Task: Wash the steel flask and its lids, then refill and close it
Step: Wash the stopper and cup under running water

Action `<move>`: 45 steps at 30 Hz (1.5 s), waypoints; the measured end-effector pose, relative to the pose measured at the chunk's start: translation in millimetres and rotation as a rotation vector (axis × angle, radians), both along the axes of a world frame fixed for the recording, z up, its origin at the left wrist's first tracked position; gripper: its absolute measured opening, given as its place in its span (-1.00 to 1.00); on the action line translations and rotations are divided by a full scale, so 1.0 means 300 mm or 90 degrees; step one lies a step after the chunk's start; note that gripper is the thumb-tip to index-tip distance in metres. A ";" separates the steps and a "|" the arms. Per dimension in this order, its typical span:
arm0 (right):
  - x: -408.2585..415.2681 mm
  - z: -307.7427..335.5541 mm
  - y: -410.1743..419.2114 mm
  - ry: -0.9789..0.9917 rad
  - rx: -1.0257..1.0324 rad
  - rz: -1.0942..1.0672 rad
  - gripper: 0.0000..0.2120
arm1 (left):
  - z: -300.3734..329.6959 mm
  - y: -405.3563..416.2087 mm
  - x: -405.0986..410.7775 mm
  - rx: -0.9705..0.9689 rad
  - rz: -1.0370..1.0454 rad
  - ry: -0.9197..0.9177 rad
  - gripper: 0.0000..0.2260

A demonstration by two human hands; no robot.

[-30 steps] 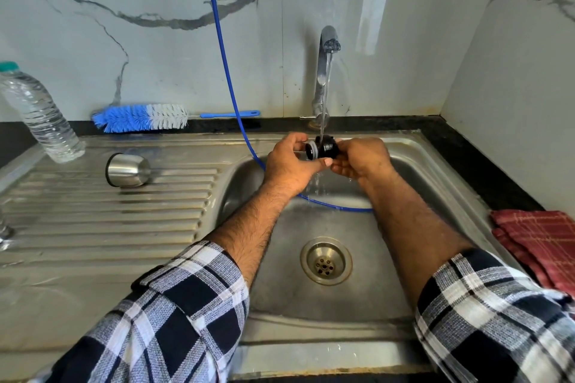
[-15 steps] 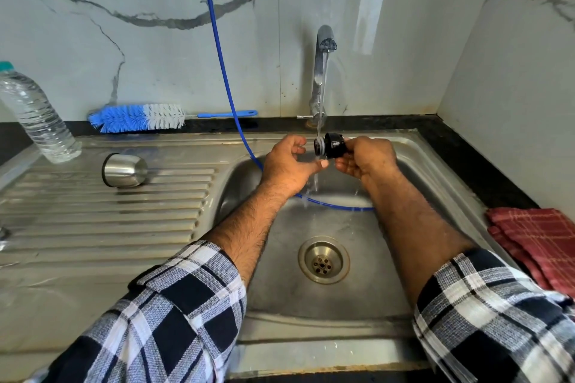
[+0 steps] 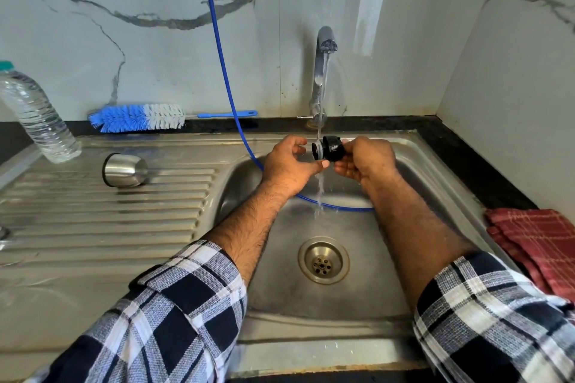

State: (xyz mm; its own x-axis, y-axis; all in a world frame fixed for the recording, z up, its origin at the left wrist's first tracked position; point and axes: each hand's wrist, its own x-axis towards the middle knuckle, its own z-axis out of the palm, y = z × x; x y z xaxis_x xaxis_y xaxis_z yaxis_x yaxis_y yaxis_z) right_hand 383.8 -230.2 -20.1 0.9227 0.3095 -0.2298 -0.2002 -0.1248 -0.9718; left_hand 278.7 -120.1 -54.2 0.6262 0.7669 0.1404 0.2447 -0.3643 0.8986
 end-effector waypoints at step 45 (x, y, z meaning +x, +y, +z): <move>0.014 -0.006 0.022 -0.207 -0.028 0.224 -0.90 | 0.015 0.004 -0.022 -0.293 -0.071 -0.090 -0.82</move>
State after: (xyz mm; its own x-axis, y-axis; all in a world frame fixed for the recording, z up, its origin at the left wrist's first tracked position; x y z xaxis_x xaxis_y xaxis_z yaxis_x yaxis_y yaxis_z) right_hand 388.0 -223.7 -22.0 0.7895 0.6129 0.0328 0.1748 -0.1733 -0.9692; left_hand 272.1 -119.0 -49.8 0.7078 0.6981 -0.1077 0.0908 0.0612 0.9940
